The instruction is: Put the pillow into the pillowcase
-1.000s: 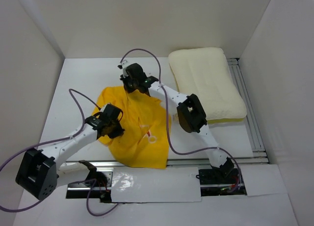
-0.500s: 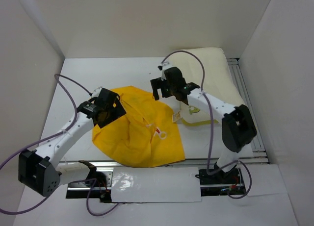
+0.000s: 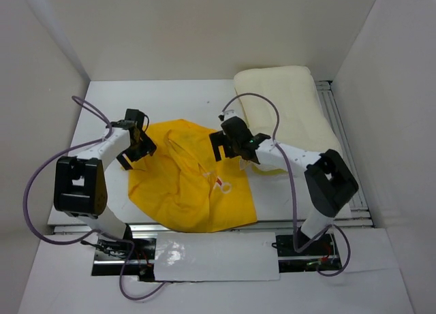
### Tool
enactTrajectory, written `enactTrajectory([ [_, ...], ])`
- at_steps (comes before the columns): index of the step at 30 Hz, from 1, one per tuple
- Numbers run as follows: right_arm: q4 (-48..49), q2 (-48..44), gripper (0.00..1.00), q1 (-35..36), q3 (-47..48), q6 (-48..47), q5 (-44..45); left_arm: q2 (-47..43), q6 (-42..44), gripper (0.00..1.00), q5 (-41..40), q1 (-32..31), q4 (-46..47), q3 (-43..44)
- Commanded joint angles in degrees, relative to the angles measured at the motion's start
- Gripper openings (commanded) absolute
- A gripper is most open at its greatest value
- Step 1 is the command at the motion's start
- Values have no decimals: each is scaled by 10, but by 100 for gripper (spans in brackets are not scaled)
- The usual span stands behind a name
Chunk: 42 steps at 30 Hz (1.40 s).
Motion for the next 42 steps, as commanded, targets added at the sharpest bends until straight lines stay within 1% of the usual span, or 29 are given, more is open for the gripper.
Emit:
enactTrajectory([
  [1,57,70,100,4,72,-23,33,31,22,99,-6,13,22,41],
  [3,70,119,100,-1,103,-32,33,47,27,97,-1,25,41,41],
  [5,116,146,100,-12,119,-32,33,78,34,95,12,32,47,58],
  [6,124,174,100,-18,129,-32,22,90,34,87,12,38,47,64],
  [7,131,187,100,-25,141,-26,-6,101,40,83,19,38,47,72],
  [9,138,210,100,-38,173,-21,-26,125,45,69,19,38,41,84],
  [10,147,231,100,-44,179,-21,-33,125,46,58,19,38,41,91],
  [11,147,240,99,-44,187,-26,-39,133,46,50,14,38,41,91],
  [12,147,249,98,-44,199,-26,-47,140,51,30,13,38,41,98],
  [13,154,264,91,-44,204,-26,-47,140,51,0,13,43,41,98],
  [14,160,276,68,-44,213,-26,-68,140,51,0,19,51,36,112],
  [15,160,276,68,-44,213,-26,-78,140,51,0,19,51,29,120],
  [16,166,281,40,-44,218,-20,-78,140,51,0,19,58,29,128],
  [17,182,286,28,-44,218,-20,-90,140,51,0,27,58,29,139],
  [18,182,287,2,-49,230,-20,-102,140,57,0,40,67,29,164],
  [19,182,287,0,-49,236,-15,-102,132,57,0,45,67,19,180],
  [22,190,247,0,-49,242,-27,-78,93,70,0,45,80,6,234],
  [25,226,151,0,-54,201,-55,-33,10,93,0,39,87,-8,254],
  [26,240,89,0,-54,185,-61,-20,-14,99,0,39,87,-8,254],
  [27,268,55,0,-54,169,-68,-8,-40,107,0,39,94,-8,254],
  [28,279,22,0,-54,140,-75,23,-91,120,0,47,94,-8,254],
  [29,279,-9,0,-54,134,-84,37,-118,127,0,47,94,-8,254],
  [30,272,-66,0,-54,134,-91,57,-144,133,0,52,94,-8,254],
  [32,264,-118,0,-54,127,-107,73,-196,145,0,57,94,-8,254],
  [33,257,-168,0,-54,122,-114,73,-249,145,0,57,100,-8,254],
  [36,211,-227,0,-54,152,-133,63,-325,150,0,57,100,-14,267],
  [37,171,-255,0,-49,167,-133,63,-368,156,0,57,100,-19,276],
  [40,127,-295,0,-43,222,-153,31,-414,164,0,43,100,-34,327],
  [42,85,-301,0,-38,264,-161,25,-429,169,0,14,100,-60,397],
])
